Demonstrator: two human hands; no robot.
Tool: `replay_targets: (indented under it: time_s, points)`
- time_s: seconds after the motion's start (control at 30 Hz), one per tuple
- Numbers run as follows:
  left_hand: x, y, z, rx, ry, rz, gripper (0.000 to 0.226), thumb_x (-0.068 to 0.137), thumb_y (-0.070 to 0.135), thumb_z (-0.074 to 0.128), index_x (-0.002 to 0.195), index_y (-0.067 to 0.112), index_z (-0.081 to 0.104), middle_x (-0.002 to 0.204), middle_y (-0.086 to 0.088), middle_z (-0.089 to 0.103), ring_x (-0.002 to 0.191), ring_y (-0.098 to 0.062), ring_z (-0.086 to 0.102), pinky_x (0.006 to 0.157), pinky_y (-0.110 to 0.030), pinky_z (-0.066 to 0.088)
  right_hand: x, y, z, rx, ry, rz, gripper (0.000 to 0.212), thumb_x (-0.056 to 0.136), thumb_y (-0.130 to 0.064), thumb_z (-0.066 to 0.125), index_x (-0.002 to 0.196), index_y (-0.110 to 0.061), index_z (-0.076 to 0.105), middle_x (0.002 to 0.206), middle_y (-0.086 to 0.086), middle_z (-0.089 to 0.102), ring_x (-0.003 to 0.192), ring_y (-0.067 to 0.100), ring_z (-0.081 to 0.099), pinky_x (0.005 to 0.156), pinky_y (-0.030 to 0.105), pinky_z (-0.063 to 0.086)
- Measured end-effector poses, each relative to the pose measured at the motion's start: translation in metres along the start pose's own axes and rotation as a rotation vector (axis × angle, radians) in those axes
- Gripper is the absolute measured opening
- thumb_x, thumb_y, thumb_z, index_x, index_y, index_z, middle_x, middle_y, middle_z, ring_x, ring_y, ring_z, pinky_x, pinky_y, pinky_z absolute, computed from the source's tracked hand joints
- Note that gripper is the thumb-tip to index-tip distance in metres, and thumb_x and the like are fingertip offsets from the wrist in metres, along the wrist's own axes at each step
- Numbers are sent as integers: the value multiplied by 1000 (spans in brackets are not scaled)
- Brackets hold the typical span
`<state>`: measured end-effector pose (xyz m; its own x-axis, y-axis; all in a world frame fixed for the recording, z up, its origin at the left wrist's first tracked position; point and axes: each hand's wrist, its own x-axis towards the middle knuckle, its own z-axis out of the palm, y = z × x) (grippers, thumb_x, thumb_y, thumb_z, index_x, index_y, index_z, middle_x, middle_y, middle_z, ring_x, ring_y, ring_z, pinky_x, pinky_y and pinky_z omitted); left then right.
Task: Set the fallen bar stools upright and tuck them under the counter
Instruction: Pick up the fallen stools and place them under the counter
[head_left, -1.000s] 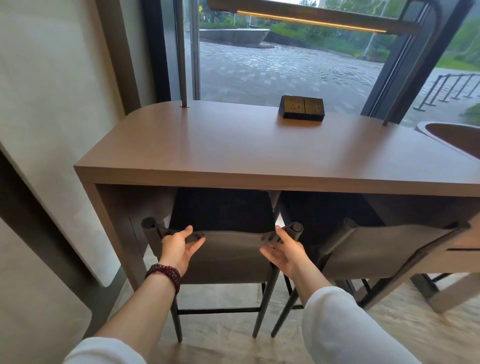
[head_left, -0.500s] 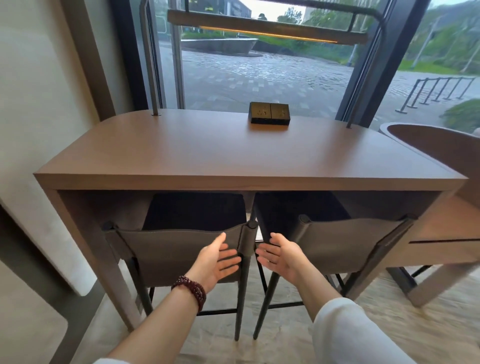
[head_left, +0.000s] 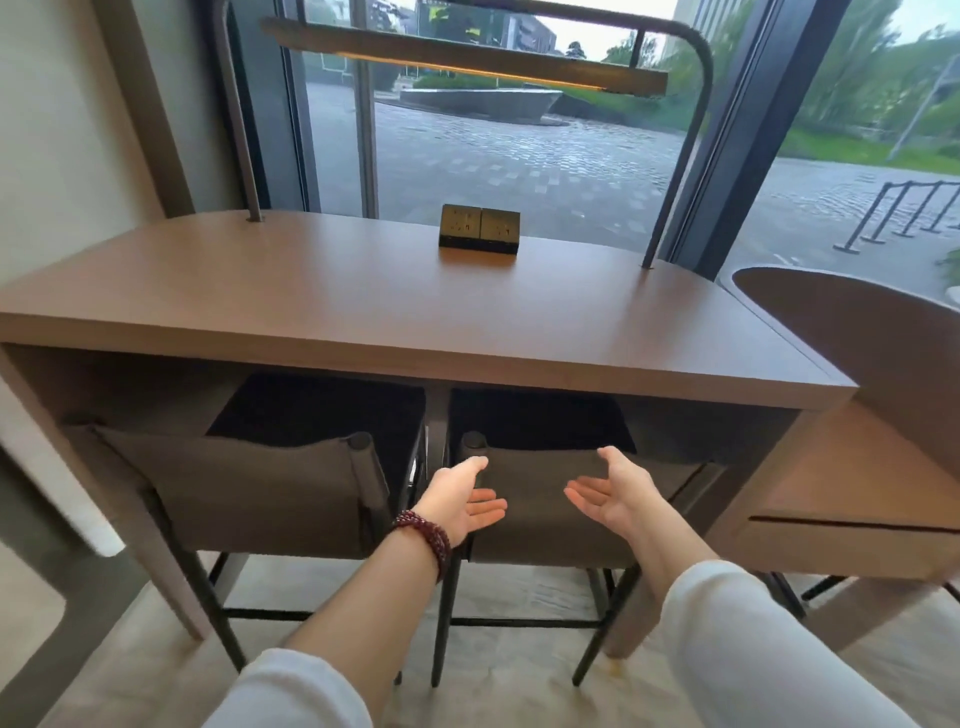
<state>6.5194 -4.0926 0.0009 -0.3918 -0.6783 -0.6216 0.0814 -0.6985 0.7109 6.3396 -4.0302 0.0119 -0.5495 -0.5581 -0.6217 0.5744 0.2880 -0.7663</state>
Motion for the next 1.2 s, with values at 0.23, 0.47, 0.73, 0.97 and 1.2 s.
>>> replay_targets:
  time_s: [0.23, 0.47, 0.73, 0.97, 1.2]
  points:
    - [43, -3, 43, -111, 96, -54, 62, 90, 34, 62, 141, 13, 33, 142, -30, 33, 119, -41, 51, 86, -48, 55, 37, -25, -17, -9, -4, 68, 46, 99, -19, 50, 141, -9, 35, 133, 33, 42, 113, 45, 53, 79, 53, 54]
    - [77, -6, 54, -150, 219, -14, 54, 90, 26, 63, 135, 9, 38, 134, -27, 42, 89, -39, 68, 61, -42, 60, 64, -30, -22, -29, 22, 110, 42, 101, -20, 46, 141, -12, 39, 127, 33, 52, 110, 46, 58, 81, 52, 52]
    - [88, 0, 60, -149, 316, 52, 42, 93, 5, 50, 134, 3, 42, 112, -12, 51, 92, -38, 68, 59, -34, 58, 85, -26, -12, -78, 61, 94, 39, 103, -21, 40, 137, -4, 36, 121, 31, 55, 81, 39, 64, 53, 44, 57]
    - [81, 2, 55, -156, 339, 70, 22, 89, -4, 49, 111, 0, 46, 131, -19, 48, 92, -40, 67, 63, -35, 59, 76, -17, -15, 49, 56, 60, 20, 101, -7, 38, 120, -6, 45, 87, 23, 58, 75, 38, 62, 74, 50, 55]
    - [73, 6, 44, -202, 236, 51, 37, 90, -9, 48, 127, -2, 45, 137, -24, 42, 107, -44, 58, 75, -40, 57, 66, -19, -17, 53, 0, 74, 19, 99, -2, 36, 117, -2, 43, 111, 31, 59, 89, 42, 64, 74, 47, 54]
